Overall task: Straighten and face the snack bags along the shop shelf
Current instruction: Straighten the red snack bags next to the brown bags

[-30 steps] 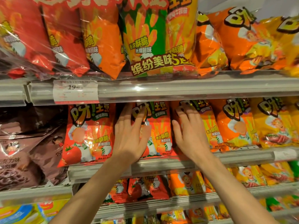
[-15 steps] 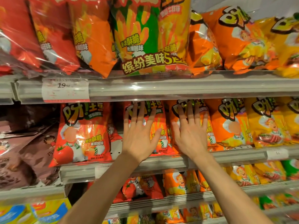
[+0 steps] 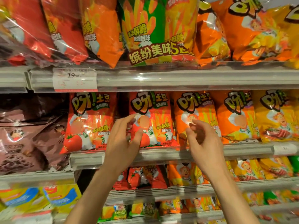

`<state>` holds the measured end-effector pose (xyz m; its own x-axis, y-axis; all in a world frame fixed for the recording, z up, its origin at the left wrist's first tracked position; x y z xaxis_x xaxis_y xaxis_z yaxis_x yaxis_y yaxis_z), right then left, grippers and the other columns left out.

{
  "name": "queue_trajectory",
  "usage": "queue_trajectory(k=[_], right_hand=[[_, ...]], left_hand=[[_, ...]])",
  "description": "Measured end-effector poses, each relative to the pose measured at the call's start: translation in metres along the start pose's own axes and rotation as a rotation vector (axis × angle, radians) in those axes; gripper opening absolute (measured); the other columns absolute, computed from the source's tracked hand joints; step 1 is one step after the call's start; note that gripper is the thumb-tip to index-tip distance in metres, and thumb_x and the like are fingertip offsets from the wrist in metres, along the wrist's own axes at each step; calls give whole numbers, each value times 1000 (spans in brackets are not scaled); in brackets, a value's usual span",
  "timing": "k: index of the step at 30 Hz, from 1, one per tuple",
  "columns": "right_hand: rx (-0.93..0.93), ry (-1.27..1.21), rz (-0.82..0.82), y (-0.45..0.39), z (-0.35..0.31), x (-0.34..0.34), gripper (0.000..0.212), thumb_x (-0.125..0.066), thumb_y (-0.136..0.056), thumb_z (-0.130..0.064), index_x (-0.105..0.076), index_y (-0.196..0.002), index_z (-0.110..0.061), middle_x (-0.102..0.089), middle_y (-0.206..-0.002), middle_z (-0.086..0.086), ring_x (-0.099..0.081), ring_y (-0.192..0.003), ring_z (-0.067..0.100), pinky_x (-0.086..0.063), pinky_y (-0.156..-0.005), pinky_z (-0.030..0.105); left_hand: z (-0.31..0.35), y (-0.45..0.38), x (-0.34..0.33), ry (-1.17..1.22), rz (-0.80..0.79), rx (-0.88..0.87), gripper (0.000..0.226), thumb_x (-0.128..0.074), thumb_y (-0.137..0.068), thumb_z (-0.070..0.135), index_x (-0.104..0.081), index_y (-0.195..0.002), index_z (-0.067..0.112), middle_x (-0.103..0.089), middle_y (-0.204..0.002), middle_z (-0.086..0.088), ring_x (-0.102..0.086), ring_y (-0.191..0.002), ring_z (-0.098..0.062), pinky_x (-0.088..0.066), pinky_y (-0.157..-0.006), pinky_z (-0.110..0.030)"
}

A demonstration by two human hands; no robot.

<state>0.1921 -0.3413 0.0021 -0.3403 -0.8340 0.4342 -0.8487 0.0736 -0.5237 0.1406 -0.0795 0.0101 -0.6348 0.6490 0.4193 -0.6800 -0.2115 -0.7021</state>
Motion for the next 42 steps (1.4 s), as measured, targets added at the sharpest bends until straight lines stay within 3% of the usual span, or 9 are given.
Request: queue_trajectory(k=[4, 7, 11, 16, 21, 30, 34, 39, 42], right_hand=[[-216, -250, -154, 40, 33, -21, 11, -64, -94, -37, -67, -102, -31, -72, -76, -1, -66, -65, 8, -49, -54, 24], [-259, -269, -263, 65, 50, -39, 11, -60, -97, -25, -68, -89, -24, -70, -76, 4, -63, -67, 16, -46, -61, 32], [-272, -256, -339, 81, 61, -53, 28, -61, -97, -25, -66, -93, -52, -71, -81, -16, -65, -70, 4, -48, -62, 19], [-339, -301, -336, 94, 66, -63, 17, -60, -99, -21, -70, -103, -34, -74, -82, -12, -70, -78, 5, -55, -75, 31], [-351, -350, -308, 105, 45, -69, 16, -62, -95, -29, -70, -106, -21, -74, -79, 3, -69, -76, 14, -54, -73, 29], [-283, -321, -187, 111, -23, -109, 8, -65, -96, -19, -72, -100, -21, -72, -81, 7, -64, -72, 3, -46, -64, 11], [-242, -313, -176, 108, -53, -126, 9, -66, -95, -17, -72, -96, -24, -71, -80, 3, -64, -70, 3, -45, -62, 10], [-158, -322, -226, 83, -101, -158, 13, -64, -96, -35, -69, -108, -34, -73, -93, -10, -66, -86, 3, -52, -72, 16], [-94, -271, -262, 53, -126, -185, 55, -61, -92, -55, -53, -139, -29, -58, -135, -14, -55, -120, -2, -47, -102, 22]], left_hand=[[-24, 42, 1, 186, -115, 240, 24, -56, -99, 45, -54, -123, 45, -67, -90, 12, -64, -82, -6, -52, -70, -23], [-36, 75, 2, 250, -115, 336, 23, -60, -100, 31, -59, -121, 42, -71, -93, 12, -68, -86, -10, -48, -68, -14], [-52, 102, 4, 296, -96, 452, 24, -62, -99, 23, -63, -118, 37, -73, -96, 8, -68, -91, -12, -52, -72, -20], [-64, 113, 17, 290, -118, 515, 19, -62, -99, 33, -64, -117, 40, -73, -103, 9, -67, -93, -13, -53, -75, -29], [-78, 113, 28, 308, -161, 527, 19, -58, -97, 46, -65, -115, 43, -72, -104, 17, -67, -97, -8, -54, -83, -38], [-104, 80, 86, 432, -214, 401, 20, -60, -101, 21, -68, -106, 38, -74, -97, 13, -68, -90, -5, -51, -77, -17], [-118, 69, 121, 360, -103, 354, 13, -63, -99, 31, -68, -107, 40, -72, -90, 13, -66, -79, -3, -47, -68, -12], [-120, 36, 154, 219, 97, 247, 33, -65, -92, 45, -58, -124, 42, -61, -120, 14, -61, -114, -8, -49, -93, -26], [-130, 9, 135, 158, -56, 344, 79, -68, -89, 54, -30, -153, 29, -36, -156, 7, -36, -143, -8, -33, -116, -34]])
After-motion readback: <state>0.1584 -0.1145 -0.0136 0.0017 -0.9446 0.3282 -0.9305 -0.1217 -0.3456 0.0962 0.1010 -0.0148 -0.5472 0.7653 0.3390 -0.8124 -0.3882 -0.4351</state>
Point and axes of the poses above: each hand's wrist, its own y-axis away from the middle knuckle, its own x-axis out of the back of the hand, z = x × y, the point moved 9 cm from there along -y, towards the middle knuckle
